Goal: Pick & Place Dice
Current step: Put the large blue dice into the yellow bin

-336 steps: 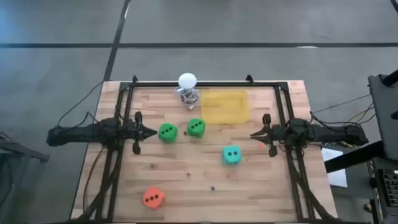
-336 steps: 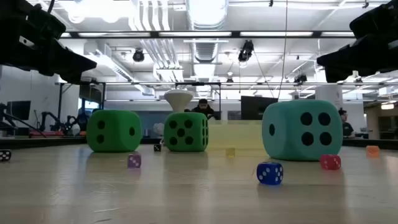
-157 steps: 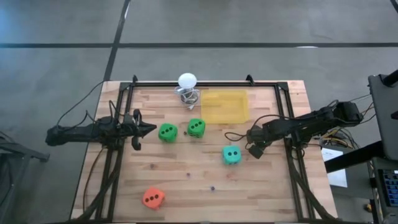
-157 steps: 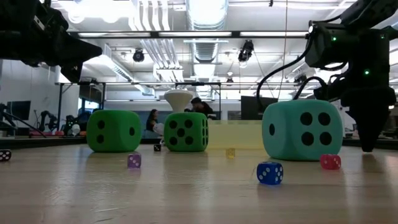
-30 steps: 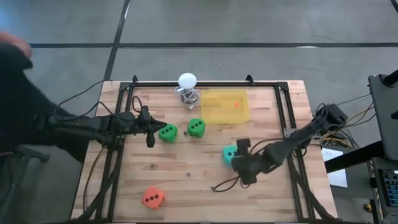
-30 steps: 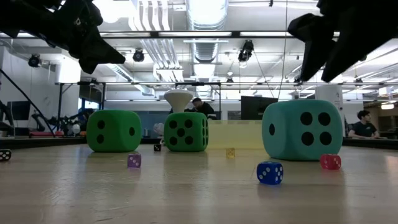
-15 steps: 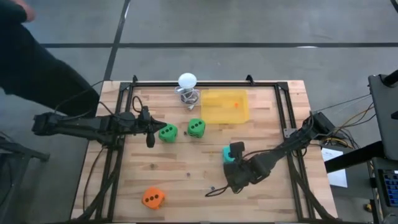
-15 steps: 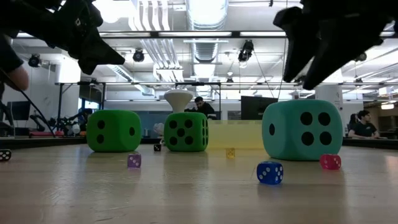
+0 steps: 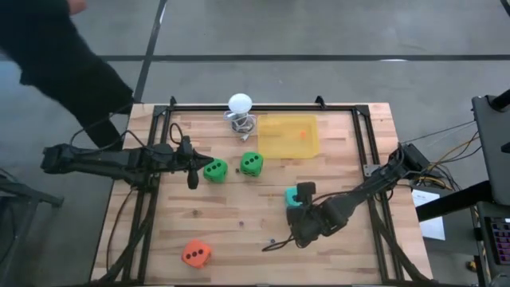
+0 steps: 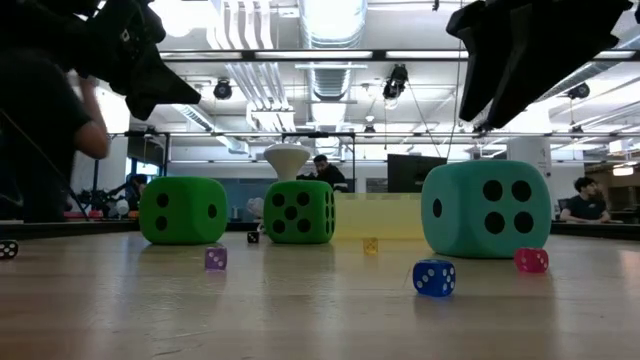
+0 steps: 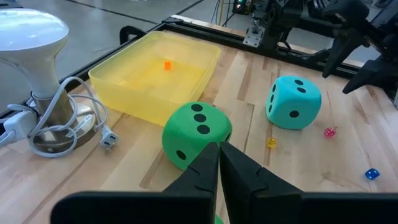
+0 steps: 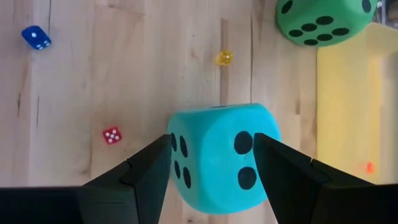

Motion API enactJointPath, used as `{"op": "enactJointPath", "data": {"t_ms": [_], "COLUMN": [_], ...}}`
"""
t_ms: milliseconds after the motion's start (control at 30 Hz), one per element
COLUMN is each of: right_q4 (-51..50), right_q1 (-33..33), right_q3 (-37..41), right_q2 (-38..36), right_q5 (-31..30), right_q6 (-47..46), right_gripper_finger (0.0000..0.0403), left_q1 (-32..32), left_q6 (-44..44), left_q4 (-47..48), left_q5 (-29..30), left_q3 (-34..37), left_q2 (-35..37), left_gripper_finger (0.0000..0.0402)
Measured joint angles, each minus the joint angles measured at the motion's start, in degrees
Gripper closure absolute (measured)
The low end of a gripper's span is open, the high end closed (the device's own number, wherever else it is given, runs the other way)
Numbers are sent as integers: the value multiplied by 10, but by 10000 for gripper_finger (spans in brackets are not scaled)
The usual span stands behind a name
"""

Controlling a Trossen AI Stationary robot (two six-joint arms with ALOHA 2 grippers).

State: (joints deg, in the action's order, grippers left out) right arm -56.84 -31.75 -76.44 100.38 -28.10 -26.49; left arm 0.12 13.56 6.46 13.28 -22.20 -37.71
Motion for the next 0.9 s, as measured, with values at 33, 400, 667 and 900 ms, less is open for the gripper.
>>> {"op": "enactJointPath", "data": {"t_ms": [33,400,667,900], "right_q4": [0,2,2,4], "right_q1": [0,8,8,7], "right_q3": [2,19,45,64], "right_q2": [0,0,0,-1], "right_q5": [2,13,-49,-53], "right_q6": [-1,-7,-8,-33], "right_gripper_finger": [179,172,179,179], "left_q1": [0,0,0,0], "left_q6": [0,0,2,-9], "left_q4": [0,3,-12,-17], "left_q5": [0,0,0,-16], "left_q3": [0,0,0,-22], "left_q2": [0,0,-4,-43], "left_gripper_finger": [378,378,378,371]}}
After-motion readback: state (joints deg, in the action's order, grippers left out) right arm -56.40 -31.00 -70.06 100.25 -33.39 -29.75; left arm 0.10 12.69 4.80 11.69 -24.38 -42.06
